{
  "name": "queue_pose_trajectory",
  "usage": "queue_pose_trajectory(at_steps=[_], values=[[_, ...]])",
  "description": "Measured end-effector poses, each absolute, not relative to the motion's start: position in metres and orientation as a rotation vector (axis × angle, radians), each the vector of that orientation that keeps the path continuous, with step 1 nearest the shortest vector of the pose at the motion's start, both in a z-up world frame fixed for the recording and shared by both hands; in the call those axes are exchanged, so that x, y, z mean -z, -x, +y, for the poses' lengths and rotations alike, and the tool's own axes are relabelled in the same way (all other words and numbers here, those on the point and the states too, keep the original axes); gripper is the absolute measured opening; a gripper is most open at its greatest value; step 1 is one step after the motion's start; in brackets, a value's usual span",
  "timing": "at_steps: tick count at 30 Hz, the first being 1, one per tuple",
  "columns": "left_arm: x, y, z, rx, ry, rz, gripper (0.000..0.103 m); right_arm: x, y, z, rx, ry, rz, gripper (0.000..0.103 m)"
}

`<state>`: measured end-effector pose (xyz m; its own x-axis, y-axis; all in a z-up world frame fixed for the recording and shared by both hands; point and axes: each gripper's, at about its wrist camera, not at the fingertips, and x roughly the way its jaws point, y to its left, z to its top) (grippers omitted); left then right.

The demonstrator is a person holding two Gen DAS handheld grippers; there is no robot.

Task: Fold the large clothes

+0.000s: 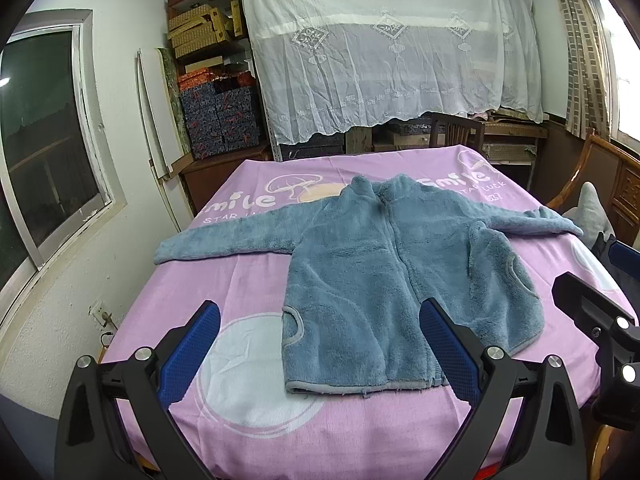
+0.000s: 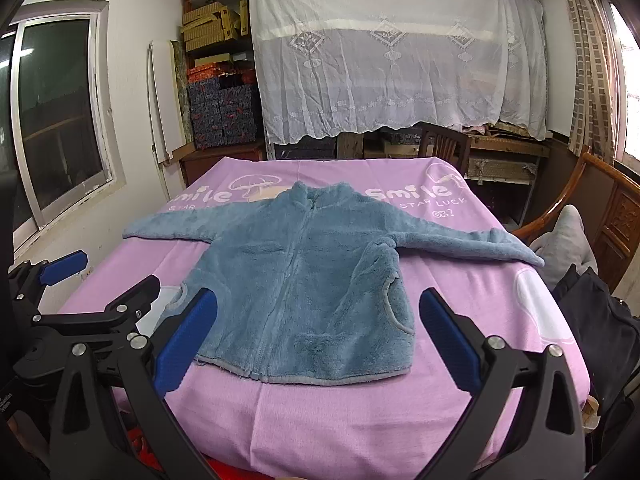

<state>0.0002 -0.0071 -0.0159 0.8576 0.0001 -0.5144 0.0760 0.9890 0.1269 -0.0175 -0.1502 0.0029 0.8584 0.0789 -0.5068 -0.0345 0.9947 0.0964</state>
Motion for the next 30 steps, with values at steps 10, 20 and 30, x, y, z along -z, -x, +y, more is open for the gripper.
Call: queue_pose_trajectory(at_steps=[10, 20, 30], values=[[0.033, -0.007, -0.005, 0.039, -0.170, 0.591, 0.100, 0.000, 0.016, -0.151, -0.059, -0.088, 0.544, 0.099], [0.039, -0.016, -0.001, 0.031, -0.208, 0.680, 0.100, 0.009, 0.008, -0.155, -0.056, -0.103, 0.578, 0.099], [0.047, -0.028, 0.000, 0.034, -0.188, 0.647, 0.100, 0.021, -0.008, -0.162, -0.047, -0.127, 0.635, 0.099]])
